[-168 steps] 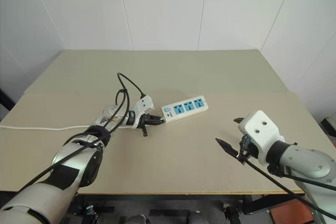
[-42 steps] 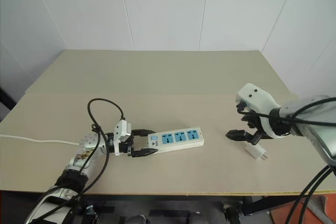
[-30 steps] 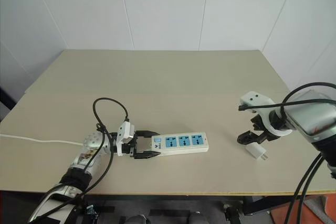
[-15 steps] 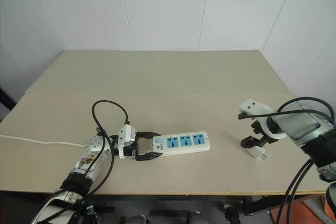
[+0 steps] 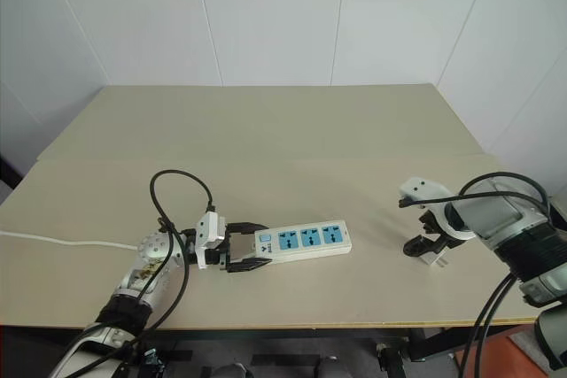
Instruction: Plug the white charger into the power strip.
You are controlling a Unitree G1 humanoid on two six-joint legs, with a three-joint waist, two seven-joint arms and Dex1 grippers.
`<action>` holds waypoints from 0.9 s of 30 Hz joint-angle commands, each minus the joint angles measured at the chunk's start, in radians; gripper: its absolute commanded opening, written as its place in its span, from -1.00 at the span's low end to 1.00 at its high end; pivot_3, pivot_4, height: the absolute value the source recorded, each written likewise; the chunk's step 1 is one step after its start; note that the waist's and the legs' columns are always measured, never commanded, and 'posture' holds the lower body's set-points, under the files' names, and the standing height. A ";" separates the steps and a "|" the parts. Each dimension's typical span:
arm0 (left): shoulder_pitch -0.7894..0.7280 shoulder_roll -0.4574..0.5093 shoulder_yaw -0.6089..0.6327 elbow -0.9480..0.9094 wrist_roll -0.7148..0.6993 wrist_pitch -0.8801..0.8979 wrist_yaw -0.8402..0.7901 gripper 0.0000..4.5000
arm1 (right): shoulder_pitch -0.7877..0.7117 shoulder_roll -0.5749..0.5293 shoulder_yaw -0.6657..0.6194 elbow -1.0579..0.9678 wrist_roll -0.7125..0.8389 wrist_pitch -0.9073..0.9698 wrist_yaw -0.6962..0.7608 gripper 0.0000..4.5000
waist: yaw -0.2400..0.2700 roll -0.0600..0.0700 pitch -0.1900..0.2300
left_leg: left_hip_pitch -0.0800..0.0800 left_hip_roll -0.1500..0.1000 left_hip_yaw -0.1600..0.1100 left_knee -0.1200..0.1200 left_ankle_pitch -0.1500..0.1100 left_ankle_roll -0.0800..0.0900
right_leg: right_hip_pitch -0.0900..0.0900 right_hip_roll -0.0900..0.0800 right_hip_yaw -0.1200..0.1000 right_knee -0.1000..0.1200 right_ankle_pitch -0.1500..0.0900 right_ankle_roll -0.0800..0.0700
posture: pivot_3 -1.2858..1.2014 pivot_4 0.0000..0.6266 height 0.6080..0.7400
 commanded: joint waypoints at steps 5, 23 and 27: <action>0.008 0.018 -0.002 -0.009 0.017 -0.005 0.010 0.43 | -0.001 0.023 -0.013 0.034 -0.055 -0.022 0.010 -0.18 | 0.000 0.000 0.000 | 0.000 0.000 0.000 0.000 0.000 0.000 | 0.000 0.000 0.000 0.000 0.000 0.000 | 0.03 -0.52 1.00; -0.100 0.011 0.011 0.136 -0.020 -0.033 -0.106 0.43 | 0.134 0.308 -0.659 -0.197 0.163 -0.562 -0.112 -0.49 | 0.002 -0.001 -0.001 | 0.000 0.000 -0.002 -0.001 0.000 0.000 | 0.002 0.001 -0.001 -0.001 0.000 0.000 | 0.03 -0.52 1.00; -0.158 0.000 0.007 0.228 -0.006 -0.082 -0.145 0.43 | 0.138 0.455 -0.707 -0.153 0.298 -0.563 -0.076 -0.49 | 0.002 -0.001 0.000 | -0.001 -0.001 -0.001 0.001 0.000 0.000 | 0.001 0.000 0.000 0.000 0.000 0.001 | 0.03 -0.52 1.00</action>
